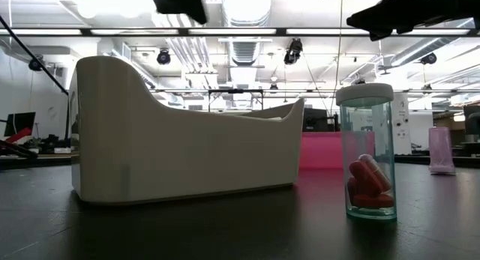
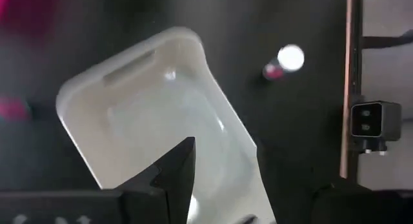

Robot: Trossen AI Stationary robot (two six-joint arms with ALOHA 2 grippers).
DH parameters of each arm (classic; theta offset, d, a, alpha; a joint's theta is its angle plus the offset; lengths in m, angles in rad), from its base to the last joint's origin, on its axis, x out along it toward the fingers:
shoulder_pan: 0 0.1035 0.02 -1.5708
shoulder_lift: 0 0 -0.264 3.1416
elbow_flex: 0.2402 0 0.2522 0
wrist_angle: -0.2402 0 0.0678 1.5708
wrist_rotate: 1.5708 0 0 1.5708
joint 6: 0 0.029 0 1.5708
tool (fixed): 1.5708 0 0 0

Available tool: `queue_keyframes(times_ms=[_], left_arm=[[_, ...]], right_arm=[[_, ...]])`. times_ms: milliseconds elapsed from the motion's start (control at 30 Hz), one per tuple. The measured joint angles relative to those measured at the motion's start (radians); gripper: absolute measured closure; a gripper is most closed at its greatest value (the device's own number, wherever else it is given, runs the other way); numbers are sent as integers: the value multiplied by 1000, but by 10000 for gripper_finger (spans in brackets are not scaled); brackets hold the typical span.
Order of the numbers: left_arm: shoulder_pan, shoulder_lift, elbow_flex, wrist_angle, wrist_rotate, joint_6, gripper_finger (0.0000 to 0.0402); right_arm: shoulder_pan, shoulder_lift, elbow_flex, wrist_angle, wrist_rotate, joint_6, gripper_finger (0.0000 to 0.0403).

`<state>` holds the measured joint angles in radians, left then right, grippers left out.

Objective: Pick and place medicine bottles into bin by pill shape (circle, oval)
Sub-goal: Put the transparent capsule bottle into the white bin

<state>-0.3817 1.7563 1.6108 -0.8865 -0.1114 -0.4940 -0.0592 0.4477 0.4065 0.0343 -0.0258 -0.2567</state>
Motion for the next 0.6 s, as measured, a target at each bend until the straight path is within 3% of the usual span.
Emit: queue_keyframes(times_ms=[200, 333, 467, 600], left_arm=[[47, -32, -10, 10, -115, 295, 251], [84, -84, -38, 24, -133, 440, 254], [133, -182, -137, 123, -133, 545, 273], [187, -294, -290, 299, -131, 624, 294]], right_arm=[[0, 0, 0, 0, 2, 35, 319], [0, 1, 0, -9, 2, 89, 319], [0, 1, 0, -19, 3, 133, 319], [0, 10, 0, -17, 106, 170, 319]])
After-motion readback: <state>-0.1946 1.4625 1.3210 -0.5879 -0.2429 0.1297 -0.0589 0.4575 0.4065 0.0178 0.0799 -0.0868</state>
